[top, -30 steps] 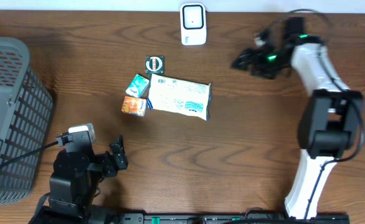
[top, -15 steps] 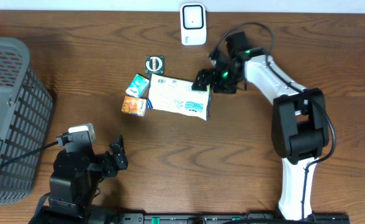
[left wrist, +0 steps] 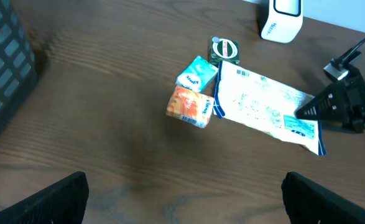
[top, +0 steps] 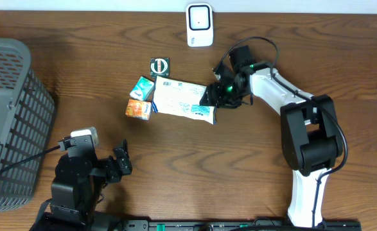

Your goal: Scan the item barcode

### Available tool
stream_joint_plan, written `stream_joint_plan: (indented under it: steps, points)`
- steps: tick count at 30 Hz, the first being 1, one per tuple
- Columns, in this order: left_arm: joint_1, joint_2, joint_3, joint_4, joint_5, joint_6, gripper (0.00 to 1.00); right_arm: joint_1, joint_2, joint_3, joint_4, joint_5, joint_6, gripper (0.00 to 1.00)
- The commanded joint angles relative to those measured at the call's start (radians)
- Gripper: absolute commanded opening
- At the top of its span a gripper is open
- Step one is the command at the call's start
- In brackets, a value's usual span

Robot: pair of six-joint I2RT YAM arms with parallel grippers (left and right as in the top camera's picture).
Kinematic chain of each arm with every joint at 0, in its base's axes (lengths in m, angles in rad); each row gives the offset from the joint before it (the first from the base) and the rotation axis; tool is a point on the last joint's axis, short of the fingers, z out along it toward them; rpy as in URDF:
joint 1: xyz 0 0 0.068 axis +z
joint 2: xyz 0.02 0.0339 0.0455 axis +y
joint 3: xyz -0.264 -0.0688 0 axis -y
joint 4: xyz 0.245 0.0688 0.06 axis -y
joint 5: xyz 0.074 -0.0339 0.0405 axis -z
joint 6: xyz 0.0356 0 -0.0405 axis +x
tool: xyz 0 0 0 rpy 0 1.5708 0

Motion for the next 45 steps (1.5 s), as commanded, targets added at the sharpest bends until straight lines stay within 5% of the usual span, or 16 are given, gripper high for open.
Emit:
stream_joint_plan:
  steps: [1,6,30,39,45]
  points:
    - [0.000,-0.001,-0.001,0.002,-0.013,-0.005,0.97,0.029,0.045,-0.072,0.033,0.033,0.002,0.42]
    - [0.000,-0.001,-0.001,0.002,-0.013,-0.005,0.98,0.021,0.044,-0.067,0.073,0.033,0.002,0.01]
    - [0.000,-0.001,-0.001,0.002,-0.013,-0.005,0.98,-0.068,-0.383,-0.022,-0.011,0.027,-0.277,0.01]
    - [0.000,-0.001,-0.001,0.002,-0.013,-0.005,0.98,-0.083,-0.386,-0.022,0.100,-0.380,-0.430,0.01]
    - [0.000,-0.001,-0.001,0.002,-0.013,-0.005,0.98,-0.109,-0.386,-0.022,0.143,-0.469,-0.425,0.01]
